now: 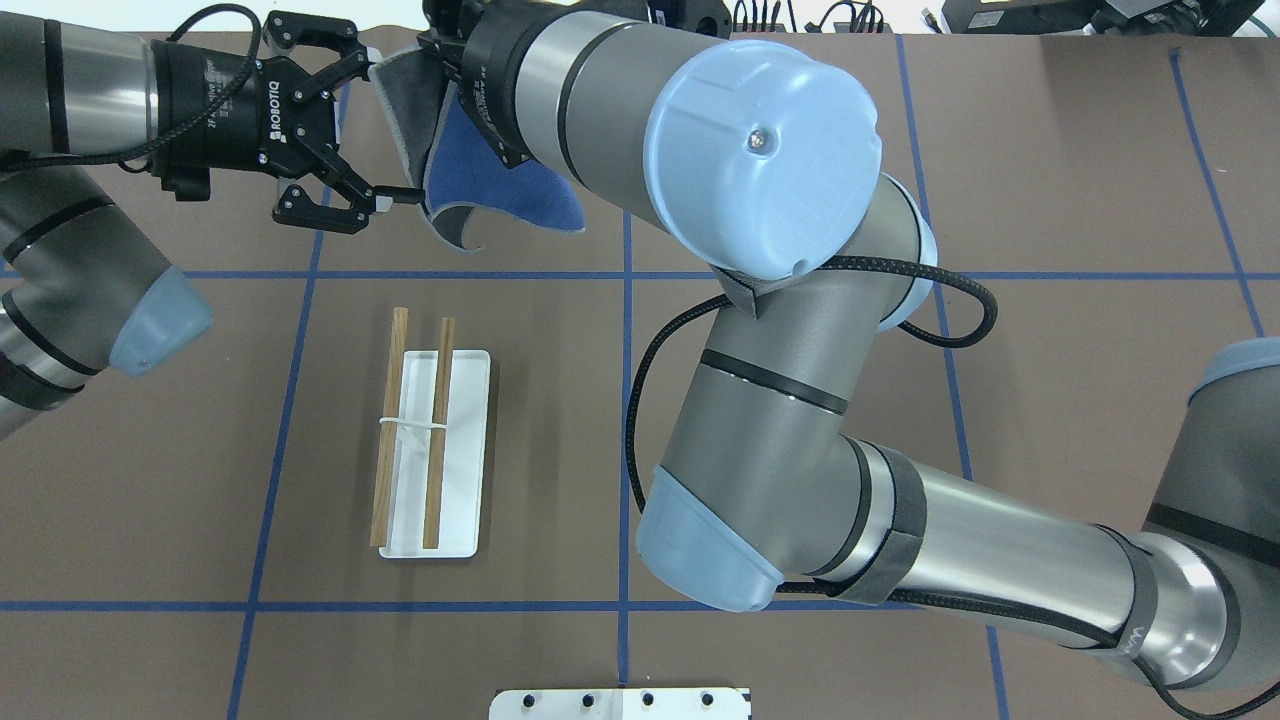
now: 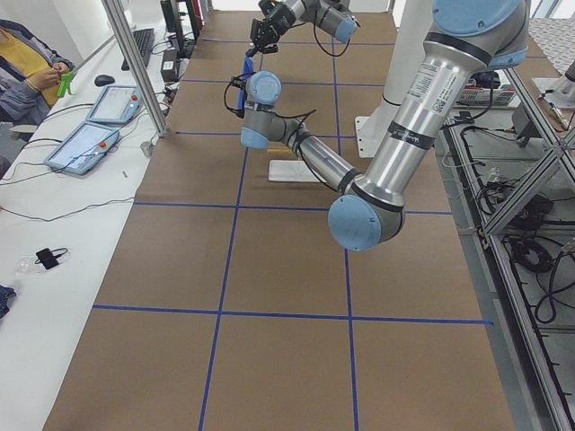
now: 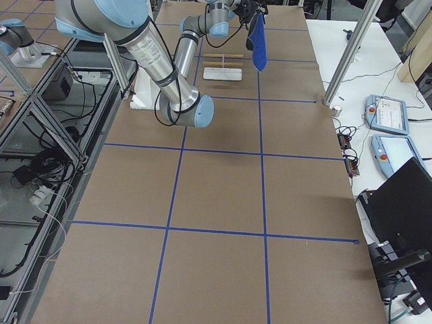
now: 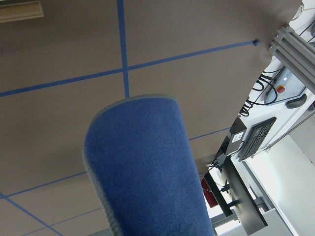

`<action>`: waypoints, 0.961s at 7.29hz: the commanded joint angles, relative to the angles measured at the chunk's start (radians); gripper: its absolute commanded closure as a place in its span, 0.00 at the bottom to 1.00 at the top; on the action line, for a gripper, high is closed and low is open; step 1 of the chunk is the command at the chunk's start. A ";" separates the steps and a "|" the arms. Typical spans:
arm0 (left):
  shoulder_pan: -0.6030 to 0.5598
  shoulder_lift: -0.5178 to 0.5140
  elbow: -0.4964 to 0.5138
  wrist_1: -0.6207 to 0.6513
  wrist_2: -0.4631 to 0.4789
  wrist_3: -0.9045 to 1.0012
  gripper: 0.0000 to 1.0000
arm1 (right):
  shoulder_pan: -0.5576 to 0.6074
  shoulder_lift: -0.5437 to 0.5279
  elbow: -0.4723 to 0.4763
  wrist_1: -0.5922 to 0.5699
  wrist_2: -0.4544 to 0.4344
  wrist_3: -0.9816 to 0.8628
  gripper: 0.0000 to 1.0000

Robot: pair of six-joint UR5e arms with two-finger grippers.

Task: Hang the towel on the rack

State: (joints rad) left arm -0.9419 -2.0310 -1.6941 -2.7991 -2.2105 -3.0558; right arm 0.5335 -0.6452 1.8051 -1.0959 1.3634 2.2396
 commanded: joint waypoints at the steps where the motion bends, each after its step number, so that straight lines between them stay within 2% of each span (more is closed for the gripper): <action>1: 0.000 0.000 0.005 -0.002 -0.002 0.008 0.95 | -0.004 -0.011 0.010 0.004 -0.001 -0.001 1.00; 2: 0.002 0.000 0.014 -0.022 -0.003 0.015 1.00 | -0.004 -0.019 0.017 0.004 -0.001 -0.001 1.00; 4: 0.002 0.035 0.028 -0.101 -0.003 0.049 1.00 | -0.004 -0.051 0.048 0.002 0.000 -0.003 1.00; 5: 0.002 0.037 0.022 -0.099 -0.006 0.093 1.00 | -0.004 -0.053 0.048 0.002 0.002 -0.003 1.00; 6: 0.000 0.035 0.014 -0.099 -0.009 0.176 1.00 | -0.004 -0.053 0.053 0.002 0.003 -0.005 0.67; 7: 0.002 0.026 0.014 -0.099 -0.009 0.255 1.00 | -0.004 -0.060 0.057 0.001 0.003 -0.008 0.01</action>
State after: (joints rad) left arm -0.9408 -1.9987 -1.6768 -2.8962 -2.2183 -2.8910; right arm 0.5292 -0.6991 1.8567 -1.0941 1.3661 2.2347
